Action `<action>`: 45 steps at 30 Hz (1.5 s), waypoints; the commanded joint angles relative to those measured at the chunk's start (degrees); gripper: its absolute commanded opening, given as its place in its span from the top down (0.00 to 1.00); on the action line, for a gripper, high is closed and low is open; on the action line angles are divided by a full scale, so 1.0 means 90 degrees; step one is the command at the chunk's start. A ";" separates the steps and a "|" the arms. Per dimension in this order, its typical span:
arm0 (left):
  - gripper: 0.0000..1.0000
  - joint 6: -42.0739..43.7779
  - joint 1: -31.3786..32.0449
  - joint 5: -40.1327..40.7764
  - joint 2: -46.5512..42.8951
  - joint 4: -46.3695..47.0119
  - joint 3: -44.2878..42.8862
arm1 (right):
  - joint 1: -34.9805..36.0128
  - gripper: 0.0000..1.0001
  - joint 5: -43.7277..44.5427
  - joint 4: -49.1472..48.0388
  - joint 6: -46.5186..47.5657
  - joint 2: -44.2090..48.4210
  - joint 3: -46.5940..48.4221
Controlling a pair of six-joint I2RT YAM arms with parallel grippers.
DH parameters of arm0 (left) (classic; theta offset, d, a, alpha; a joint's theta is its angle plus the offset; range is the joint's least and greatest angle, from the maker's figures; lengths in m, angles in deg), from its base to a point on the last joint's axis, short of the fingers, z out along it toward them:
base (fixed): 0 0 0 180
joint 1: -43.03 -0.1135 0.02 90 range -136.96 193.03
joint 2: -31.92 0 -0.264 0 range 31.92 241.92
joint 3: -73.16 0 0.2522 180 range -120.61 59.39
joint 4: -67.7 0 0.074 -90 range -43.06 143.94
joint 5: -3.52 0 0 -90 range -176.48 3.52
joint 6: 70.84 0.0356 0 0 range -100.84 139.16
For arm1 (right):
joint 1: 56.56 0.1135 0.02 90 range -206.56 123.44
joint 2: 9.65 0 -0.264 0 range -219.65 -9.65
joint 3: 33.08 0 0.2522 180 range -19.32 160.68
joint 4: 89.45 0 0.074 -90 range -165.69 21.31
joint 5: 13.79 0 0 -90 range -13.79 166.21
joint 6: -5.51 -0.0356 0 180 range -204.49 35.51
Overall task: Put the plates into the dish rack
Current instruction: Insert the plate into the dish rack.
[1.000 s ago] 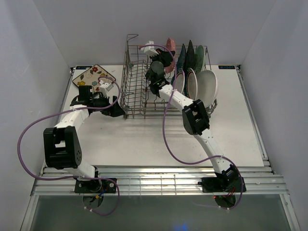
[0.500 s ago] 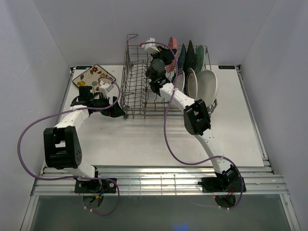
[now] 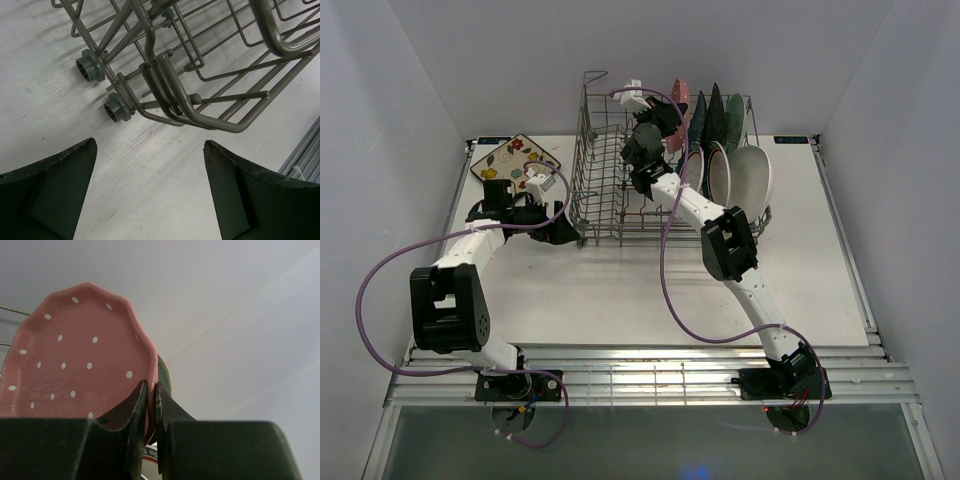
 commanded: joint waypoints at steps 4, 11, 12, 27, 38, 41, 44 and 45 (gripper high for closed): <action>0.02 0.0005 0.0026 -0.0045 -0.0340 0.0081 0.0058 | 0.0207 0.92 -0.0194 -0.0683 -0.0163 0.0403 0.0325; 0.02 0.0015 0.0026 -0.0026 -0.0340 0.0091 0.0048 | 0.0275 0.92 -0.0028 -0.0692 -0.0183 0.0286 0.0296; 0.02 0.0005 0.0026 -0.0016 -0.0369 0.0091 0.0058 | 0.0285 0.92 0.0002 -0.0693 -0.0163 0.0256 0.0335; 0.02 0.0035 0.0017 0.0091 -0.0477 0.0130 0.0166 | 0.0315 0.92 0.0344 -0.0165 -0.0427 0.0012 0.0306; 0.02 0.0025 0.0026 0.0072 -0.0457 0.0130 0.0156 | 0.0373 0.92 0.0295 -0.0097 -0.0407 -0.0261 0.0276; 0.02 0.0035 0.0026 0.0062 -0.0467 0.0130 0.0156 | 0.0431 0.92 0.0227 -0.0252 -0.0281 -0.0310 0.0208; 0.02 0.0054 0.0017 0.0062 -0.0476 0.0130 0.0156 | 0.0490 0.92 0.0168 -0.0419 -0.0134 -0.0369 0.0159; 0.02 0.0064 0.0026 0.0062 -0.0477 0.0130 0.0166 | 0.0500 0.92 0.0168 -0.0400 -0.0134 -0.0398 0.0188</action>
